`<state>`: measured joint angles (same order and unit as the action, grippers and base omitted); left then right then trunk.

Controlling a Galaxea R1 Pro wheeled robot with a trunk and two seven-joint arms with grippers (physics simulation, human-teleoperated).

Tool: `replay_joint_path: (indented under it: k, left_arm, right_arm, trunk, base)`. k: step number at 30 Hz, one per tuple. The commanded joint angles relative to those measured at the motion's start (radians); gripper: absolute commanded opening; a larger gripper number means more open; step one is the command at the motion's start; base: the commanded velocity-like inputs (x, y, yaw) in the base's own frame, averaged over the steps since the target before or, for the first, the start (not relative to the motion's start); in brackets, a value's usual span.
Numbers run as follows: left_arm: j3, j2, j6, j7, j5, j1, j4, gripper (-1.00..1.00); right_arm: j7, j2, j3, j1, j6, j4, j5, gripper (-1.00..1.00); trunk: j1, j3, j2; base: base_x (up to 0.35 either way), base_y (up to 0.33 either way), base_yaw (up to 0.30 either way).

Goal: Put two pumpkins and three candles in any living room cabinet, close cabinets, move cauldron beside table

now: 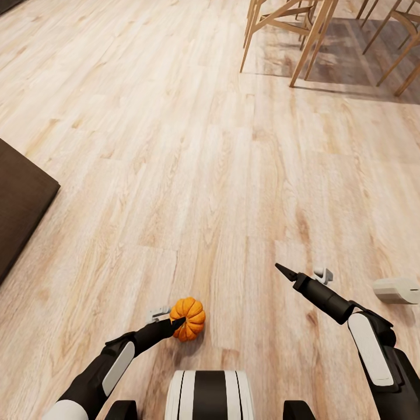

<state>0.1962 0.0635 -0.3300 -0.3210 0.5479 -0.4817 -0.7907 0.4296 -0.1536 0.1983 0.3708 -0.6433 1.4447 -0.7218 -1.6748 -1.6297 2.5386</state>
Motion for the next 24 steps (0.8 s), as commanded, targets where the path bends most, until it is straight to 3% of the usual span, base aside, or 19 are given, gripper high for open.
replay_joint_path:
  k: [1,11,12,24]
  left_arm:
    - [0.002,0.001,-0.003,0.004,-0.008,0.0,0.047,1.0]
    - [0.002,0.001,-0.003,0.001,-0.006,0.0,0.046,1.0]
    - [0.002,0.001,-0.003,0.001,-0.006,0.0,0.046,-1.0]
    - [0.002,0.001,-0.003,0.002,-0.006,0.0,0.046,-1.0]
  right_arm:
    - [0.001,0.0,0.002,0.0,-0.007,0.0,-0.004,1.0]
    - [0.001,0.0,0.002,0.0,-0.007,0.001,-0.004,1.0]
    - [0.001,0.0,0.002,0.0,-0.007,0.001,-0.004,1.0]
    - [0.002,-0.001,0.002,0.0,-0.007,0.002,-0.004,1.0]
  trunk:
    - [0.0,-0.001,0.0]
    - [0.0,-0.001,0.0]
    - [0.0,-0.001,0.0]
    - [0.0,-0.001,0.0]
  base:
    - [0.0,0.0,0.0]
    - [0.0,0.0,0.0]
    - [0.0,0.0,0.0]
    - [0.0,0.0,0.0]
